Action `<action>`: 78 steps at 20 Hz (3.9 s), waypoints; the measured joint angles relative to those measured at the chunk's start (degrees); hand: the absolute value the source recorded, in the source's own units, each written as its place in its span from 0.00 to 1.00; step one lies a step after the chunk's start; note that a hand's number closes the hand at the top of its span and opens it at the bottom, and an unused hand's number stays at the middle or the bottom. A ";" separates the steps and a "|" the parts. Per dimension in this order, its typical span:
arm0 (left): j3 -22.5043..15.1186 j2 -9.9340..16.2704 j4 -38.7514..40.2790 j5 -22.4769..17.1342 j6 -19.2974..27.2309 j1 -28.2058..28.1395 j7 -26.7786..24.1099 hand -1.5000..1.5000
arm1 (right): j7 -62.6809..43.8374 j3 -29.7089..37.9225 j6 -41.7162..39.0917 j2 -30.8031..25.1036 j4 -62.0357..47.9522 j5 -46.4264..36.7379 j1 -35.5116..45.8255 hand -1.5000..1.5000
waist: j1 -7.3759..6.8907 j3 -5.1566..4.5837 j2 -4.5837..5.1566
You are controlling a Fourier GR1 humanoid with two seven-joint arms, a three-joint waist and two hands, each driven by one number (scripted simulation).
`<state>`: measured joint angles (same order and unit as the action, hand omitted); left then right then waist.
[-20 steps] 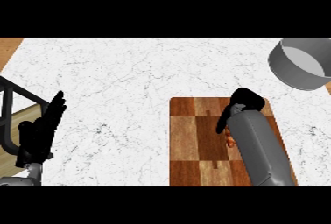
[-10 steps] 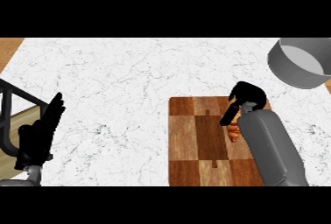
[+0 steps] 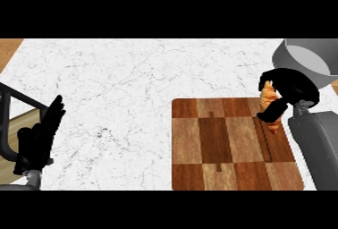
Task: Pick the croissant from the cutting board and place it in the pot
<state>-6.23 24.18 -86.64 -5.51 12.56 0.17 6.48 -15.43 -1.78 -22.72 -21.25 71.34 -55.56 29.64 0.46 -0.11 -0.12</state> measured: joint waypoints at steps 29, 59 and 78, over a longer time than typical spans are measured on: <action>0.82 -1.95 -0.51 2.11 -2.21 0.90 -1.22 0.50 | 15.96 25.78 22.83 -16.24 -16.26 8.57 15.65 1.00 | -1.70 0.06 0.70; -1.46 -3.51 0.87 3.13 -2.96 6.21 0.09 0.50 | 35.33 33.43 31.50 -23.97 -59.01 9.21 28.59 0.00 | -6.75 0.45 2.96; 0.03 -2.69 0.16 2.31 -2.15 3.26 0.70 0.50 | 46.57 51.14 14.61 -31.24 -62.57 28.22 26.19 0.00 | -3.76 0.44 1.75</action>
<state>-6.21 21.49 -86.47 -3.19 10.41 3.44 7.18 31.14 49.36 -8.11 -52.49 8.77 -27.34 55.83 -3.30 0.33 1.63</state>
